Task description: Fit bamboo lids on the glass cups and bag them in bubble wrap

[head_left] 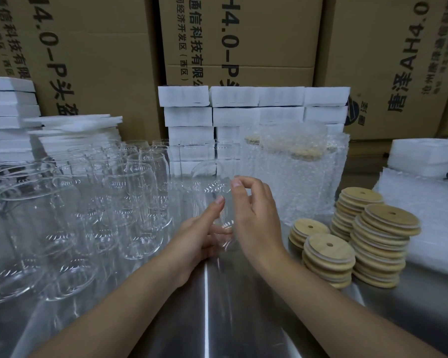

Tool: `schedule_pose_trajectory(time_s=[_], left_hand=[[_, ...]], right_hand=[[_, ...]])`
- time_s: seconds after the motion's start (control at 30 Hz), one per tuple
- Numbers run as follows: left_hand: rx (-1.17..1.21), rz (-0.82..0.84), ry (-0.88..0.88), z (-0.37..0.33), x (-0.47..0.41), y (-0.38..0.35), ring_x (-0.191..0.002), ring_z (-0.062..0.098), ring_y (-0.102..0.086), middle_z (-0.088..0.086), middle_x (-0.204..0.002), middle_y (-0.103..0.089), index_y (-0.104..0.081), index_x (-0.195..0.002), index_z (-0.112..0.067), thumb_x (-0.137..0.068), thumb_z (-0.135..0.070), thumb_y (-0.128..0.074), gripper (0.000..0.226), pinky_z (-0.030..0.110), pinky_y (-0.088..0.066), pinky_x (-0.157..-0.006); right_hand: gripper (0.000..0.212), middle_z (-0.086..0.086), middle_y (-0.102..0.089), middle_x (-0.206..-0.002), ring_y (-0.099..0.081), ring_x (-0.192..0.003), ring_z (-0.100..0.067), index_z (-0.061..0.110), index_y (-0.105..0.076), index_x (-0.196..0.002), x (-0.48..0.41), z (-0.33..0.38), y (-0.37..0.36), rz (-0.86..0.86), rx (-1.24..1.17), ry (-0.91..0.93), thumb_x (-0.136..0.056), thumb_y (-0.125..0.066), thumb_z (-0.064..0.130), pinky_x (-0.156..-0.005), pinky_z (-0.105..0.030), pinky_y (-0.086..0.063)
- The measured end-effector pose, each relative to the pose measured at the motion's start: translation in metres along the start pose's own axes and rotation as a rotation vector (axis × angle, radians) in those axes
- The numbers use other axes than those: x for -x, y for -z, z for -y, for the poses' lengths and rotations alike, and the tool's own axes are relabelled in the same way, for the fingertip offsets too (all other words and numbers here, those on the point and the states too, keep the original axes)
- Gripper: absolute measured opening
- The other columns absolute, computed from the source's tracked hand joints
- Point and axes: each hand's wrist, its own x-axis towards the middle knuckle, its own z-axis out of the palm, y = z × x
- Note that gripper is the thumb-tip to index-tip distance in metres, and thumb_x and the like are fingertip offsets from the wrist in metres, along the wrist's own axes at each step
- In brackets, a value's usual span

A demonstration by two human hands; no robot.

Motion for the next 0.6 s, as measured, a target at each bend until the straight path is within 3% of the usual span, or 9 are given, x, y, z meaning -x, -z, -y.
schedule_pose_trajectory(time_s=[0.07, 0.2, 0.3, 0.4, 0.6], left_hand=[[0.008, 0.013, 0.024, -0.0008, 0.0013, -0.0003, -0.074, 0.019, -0.056, 0.013, -0.089, -0.063, -0.063, -0.121, 0.000, -0.058, -0.080, -0.064, 0.101, 0.029, -0.043, -0.074], [0.082, 0.089, 0.065, -0.0009, 0.0005, -0.0006, -0.068, 0.015, -0.062, 0.005, -0.078, -0.067, -0.056, -0.131, -0.007, -0.059, -0.079, -0.056, 0.102, 0.023, -0.049, -0.068], [0.201, 0.149, 0.093, -0.0005, 0.0004, -0.0021, -0.052, 0.010, -0.058, 0.005, -0.074, -0.062, -0.068, -0.114, -0.015, -0.068, -0.078, -0.048, 0.080, 0.018, -0.049, -0.054], [0.318, 0.187, 0.120, -0.0013, 0.0002, -0.0005, -0.053, 0.011, -0.064, 0.004, -0.072, -0.067, -0.080, -0.077, -0.022, -0.069, -0.078, -0.045, 0.067, 0.017, -0.052, -0.052], [0.474, 0.234, 0.205, -0.0045, 0.0011, 0.0016, -0.067, 0.013, -0.063, 0.006, -0.068, -0.065, -0.076, -0.072, -0.006, -0.067, -0.077, -0.049, 0.076, 0.020, -0.055, -0.063]], right_hand=[[0.045, 0.020, -0.053, -0.109, -0.051, -0.107, -0.008, 0.032, -0.057, -0.105, -0.0001, 0.0012, 0.0005, -0.013, -0.015, 0.016, -0.080, -0.034, 0.063, -0.098, -0.040, -0.041], [0.034, 0.021, -0.055, -0.098, -0.052, -0.103, -0.005, 0.038, -0.055, -0.089, 0.0001, 0.0020, 0.0010, -0.028, -0.065, 0.061, -0.077, -0.036, 0.064, -0.095, -0.034, -0.042], [0.031, 0.019, -0.057, -0.097, -0.053, -0.102, -0.003, 0.040, -0.054, -0.084, 0.0012, 0.0025, 0.0007, -0.002, -0.127, 0.087, -0.073, -0.039, 0.064, -0.091, -0.024, -0.042], [0.031, 0.018, -0.058, -0.103, -0.052, -0.105, 0.004, 0.038, -0.054, -0.093, 0.0021, 0.0019, 0.0003, 0.049, -0.161, 0.113, -0.073, -0.050, 0.060, -0.090, -0.015, -0.040], [0.048, 0.017, -0.058, -0.113, -0.051, -0.110, 0.008, 0.036, -0.051, -0.107, 0.0019, -0.0013, -0.0002, 0.094, -0.176, 0.150, -0.065, -0.070, 0.051, -0.094, -0.010, -0.038]])
